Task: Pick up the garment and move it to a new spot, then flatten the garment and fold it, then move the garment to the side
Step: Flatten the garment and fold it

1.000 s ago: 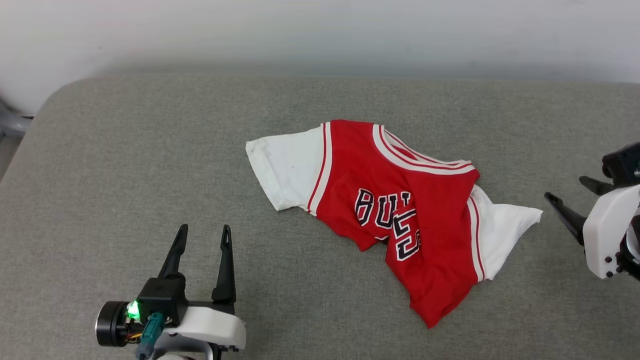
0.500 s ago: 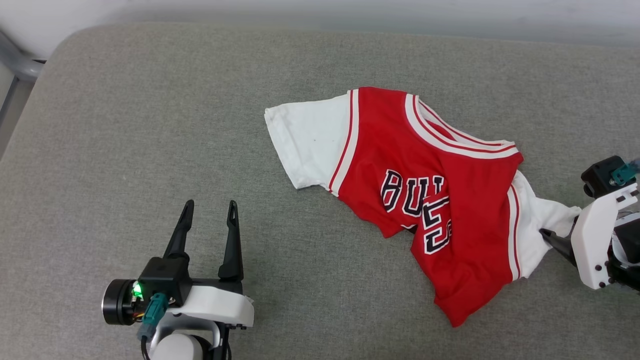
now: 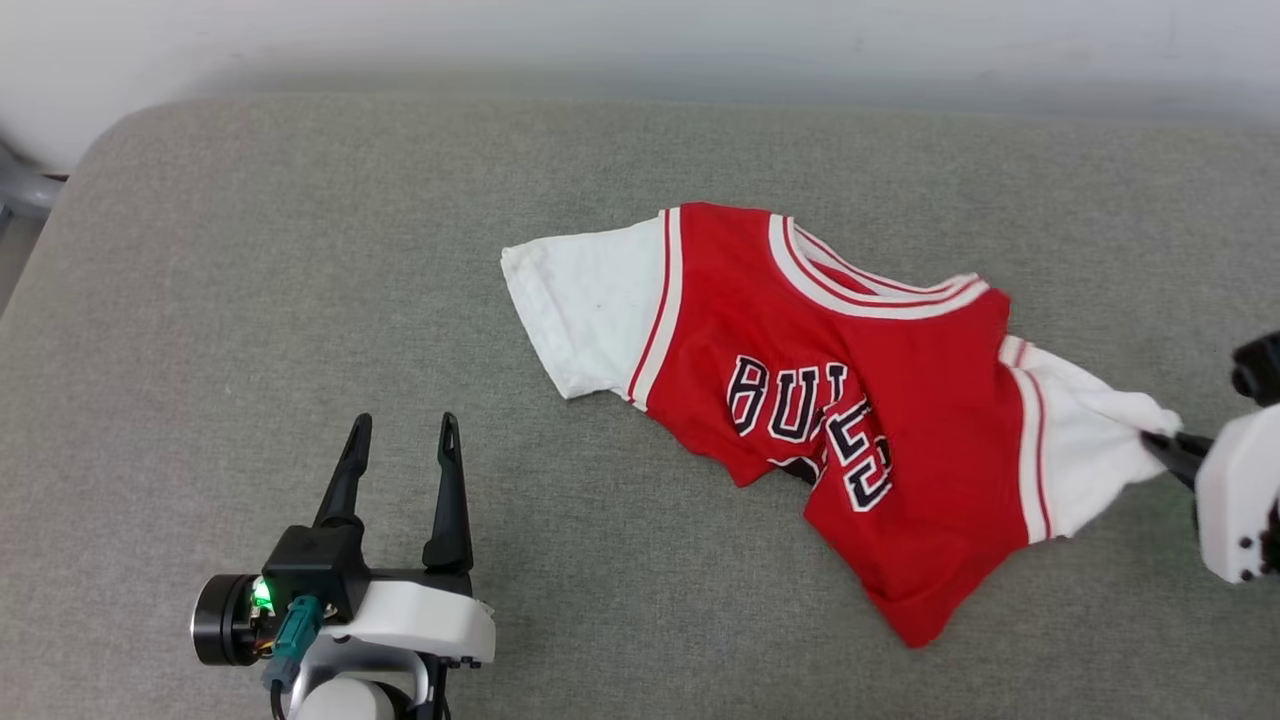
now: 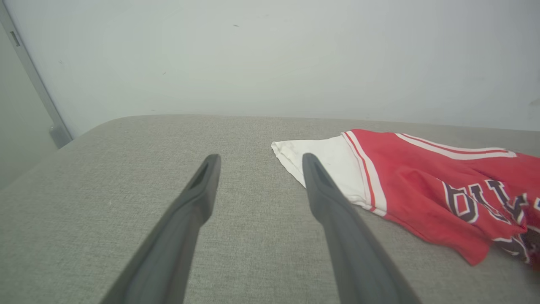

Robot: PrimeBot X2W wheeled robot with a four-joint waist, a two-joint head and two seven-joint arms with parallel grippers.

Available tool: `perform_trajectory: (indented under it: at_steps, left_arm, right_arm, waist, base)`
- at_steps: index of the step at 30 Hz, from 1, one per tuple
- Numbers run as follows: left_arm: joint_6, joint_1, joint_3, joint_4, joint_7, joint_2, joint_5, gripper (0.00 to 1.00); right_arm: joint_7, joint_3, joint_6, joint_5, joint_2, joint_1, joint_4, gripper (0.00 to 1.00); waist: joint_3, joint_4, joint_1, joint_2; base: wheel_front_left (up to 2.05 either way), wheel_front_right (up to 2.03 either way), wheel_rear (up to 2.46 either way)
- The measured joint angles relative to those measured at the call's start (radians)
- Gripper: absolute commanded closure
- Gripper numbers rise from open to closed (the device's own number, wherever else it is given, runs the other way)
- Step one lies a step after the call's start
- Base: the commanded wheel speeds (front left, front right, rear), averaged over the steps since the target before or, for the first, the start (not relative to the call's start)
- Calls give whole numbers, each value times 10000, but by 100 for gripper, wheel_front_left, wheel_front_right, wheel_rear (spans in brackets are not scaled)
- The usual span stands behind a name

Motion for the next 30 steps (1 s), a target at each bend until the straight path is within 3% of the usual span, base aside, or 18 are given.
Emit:
perform_trajectory:
  at_steps: [6,12,13,14,24,28,30]
  left_arm:
    - [-13,129,4,6,0,-2,0,0]
    - [-84,162,50,107,0,-2,29,0]
    - [-88,182,75,127,0,-2,35,0]
    - [-104,205,117,150,0,-2,61,0]
    - [-512,300,527,299,0,69,458,0]
    - [-702,-24,757,343,0,199,462,0]
    - [-802,-295,832,405,0,368,489,0]
  right_arm:
    - [-90,-138,0,272,-449,834,663,100]
    - [-491,-380,-6,594,-228,1318,1386,100]
    - [-677,-483,-6,686,-136,1347,1453,79]
    - [-951,-560,-6,679,-59,1363,1530,0]
    - [-5009,-2042,-4,-1402,938,801,2138,0]
    - [-5590,-3538,-4,-2635,1678,660,1659,0]
    - [-5609,-4491,-6,-3490,2226,773,637,0]
  waist:
    - [-165,-88,0,0]
    - [-251,-68,0,0]
    - [-286,-73,0,0]
    - [-328,-86,0,0]
    - [-900,-366,-1,0]
    - [-1033,-559,-2,0]
    - [-1051,-670,-1,0]
  base:
    - [0,0,0]
    - [0,0,0]
    - [0,0,0]
    - [0,0,0]
    - [0,0,0]
    - [0,0,0]
    - [0,0,0]
